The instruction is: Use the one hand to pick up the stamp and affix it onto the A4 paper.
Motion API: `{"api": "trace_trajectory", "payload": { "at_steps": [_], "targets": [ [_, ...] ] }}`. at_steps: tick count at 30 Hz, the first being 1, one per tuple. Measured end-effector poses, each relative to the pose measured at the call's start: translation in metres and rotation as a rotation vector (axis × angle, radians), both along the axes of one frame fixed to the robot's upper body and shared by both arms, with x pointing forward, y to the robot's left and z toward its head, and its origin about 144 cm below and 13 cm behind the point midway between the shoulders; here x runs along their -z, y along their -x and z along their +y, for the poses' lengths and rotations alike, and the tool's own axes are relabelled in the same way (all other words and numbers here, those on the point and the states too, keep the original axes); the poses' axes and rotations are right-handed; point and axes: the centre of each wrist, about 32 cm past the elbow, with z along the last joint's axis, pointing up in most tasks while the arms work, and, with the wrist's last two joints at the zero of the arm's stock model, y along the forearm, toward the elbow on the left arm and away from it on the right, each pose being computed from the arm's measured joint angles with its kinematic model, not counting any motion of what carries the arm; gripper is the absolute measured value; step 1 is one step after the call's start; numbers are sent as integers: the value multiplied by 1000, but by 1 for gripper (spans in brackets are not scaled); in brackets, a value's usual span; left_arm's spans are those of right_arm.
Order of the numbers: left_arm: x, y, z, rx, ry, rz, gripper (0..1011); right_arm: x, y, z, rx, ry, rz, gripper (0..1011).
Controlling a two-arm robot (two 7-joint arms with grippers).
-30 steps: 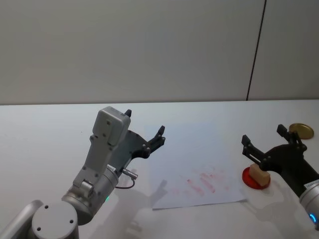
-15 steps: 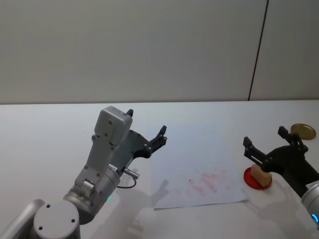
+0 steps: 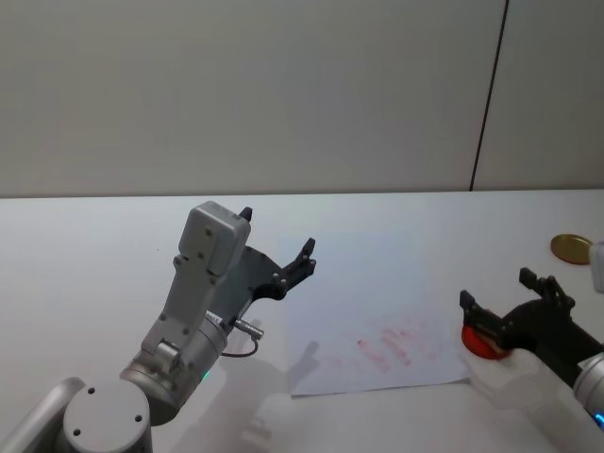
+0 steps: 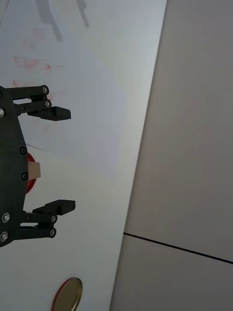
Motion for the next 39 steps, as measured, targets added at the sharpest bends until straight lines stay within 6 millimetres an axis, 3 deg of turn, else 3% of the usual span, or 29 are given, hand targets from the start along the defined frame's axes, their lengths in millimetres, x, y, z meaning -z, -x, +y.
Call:
{"api": "trace_trajectory", "payload": {
  "at_steps": [22, 34, 39],
  "targets": [
    [0, 0, 0, 0, 0, 0, 993, 16, -7, -20, -36, 56, 134, 998],
    [0, 0, 0, 0, 0, 0, 993, 21, -9, -24, -64, 53, 164, 704],
    [0, 0, 0, 0, 0, 0, 993, 23, -9, -25, -72, 52, 172, 518]
  ]
}}
